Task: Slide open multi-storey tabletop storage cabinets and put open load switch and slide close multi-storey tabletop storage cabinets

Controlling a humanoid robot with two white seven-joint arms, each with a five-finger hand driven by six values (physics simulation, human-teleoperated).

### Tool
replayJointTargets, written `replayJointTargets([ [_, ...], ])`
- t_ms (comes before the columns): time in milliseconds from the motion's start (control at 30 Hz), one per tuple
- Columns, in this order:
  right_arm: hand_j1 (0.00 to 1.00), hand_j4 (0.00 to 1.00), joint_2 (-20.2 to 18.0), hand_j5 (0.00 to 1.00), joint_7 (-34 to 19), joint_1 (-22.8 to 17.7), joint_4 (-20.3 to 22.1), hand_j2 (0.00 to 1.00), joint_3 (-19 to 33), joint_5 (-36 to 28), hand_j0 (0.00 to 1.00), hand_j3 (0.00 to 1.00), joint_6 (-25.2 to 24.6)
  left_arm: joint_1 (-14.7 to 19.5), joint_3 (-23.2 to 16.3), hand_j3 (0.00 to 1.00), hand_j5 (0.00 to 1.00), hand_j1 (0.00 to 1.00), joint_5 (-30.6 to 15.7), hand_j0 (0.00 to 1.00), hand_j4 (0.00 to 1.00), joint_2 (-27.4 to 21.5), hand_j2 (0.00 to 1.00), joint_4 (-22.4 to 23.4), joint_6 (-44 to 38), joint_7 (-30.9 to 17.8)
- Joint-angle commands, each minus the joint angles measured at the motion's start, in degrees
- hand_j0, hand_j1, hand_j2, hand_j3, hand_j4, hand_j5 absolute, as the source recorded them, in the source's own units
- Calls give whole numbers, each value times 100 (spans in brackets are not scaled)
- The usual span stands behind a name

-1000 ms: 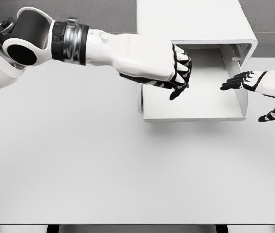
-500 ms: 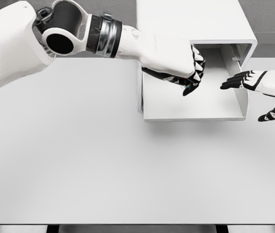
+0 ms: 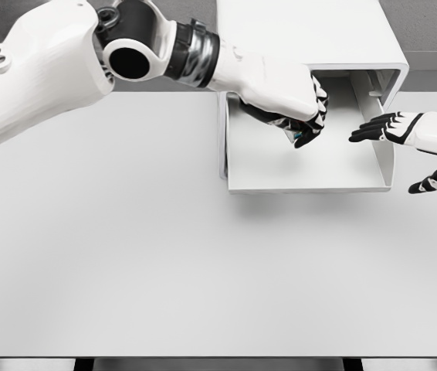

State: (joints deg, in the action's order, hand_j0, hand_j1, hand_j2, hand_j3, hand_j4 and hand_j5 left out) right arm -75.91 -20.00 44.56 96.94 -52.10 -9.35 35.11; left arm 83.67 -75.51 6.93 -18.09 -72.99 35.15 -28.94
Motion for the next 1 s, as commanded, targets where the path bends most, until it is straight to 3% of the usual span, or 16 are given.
replayJointTargets([
  [0,100,100,14,100,5,0,1,100,7,-41,100,100,-11,0,-25,37,37,37,37,37,37,60,37,135,-15,2],
  [267,100,100,14,100,5,-9,1,100,-19,-41,100,100,-11,18,-43,45,45,45,54,45,45,245,45,303,-15,11],
  [467,100,100,14,100,5,-9,1,100,-19,-41,100,100,-11,26,-43,62,62,62,54,62,62,315,62,329,-15,2],
  [867,100,100,14,100,5,-18,1,100,-28,-41,100,100,-11,62,-43,65,65,65,177,65,65,280,65,504,-15,11],
  [933,100,100,14,100,5,-18,1,100,-28,-41,100,100,-11,70,-43,81,81,81,177,81,81,297,81,566,-15,20],
  [967,100,100,14,100,14,-18,1,100,-28,-41,100,100,-11,70,-34,97,97,97,177,97,97,280,97,566,-15,20],
])
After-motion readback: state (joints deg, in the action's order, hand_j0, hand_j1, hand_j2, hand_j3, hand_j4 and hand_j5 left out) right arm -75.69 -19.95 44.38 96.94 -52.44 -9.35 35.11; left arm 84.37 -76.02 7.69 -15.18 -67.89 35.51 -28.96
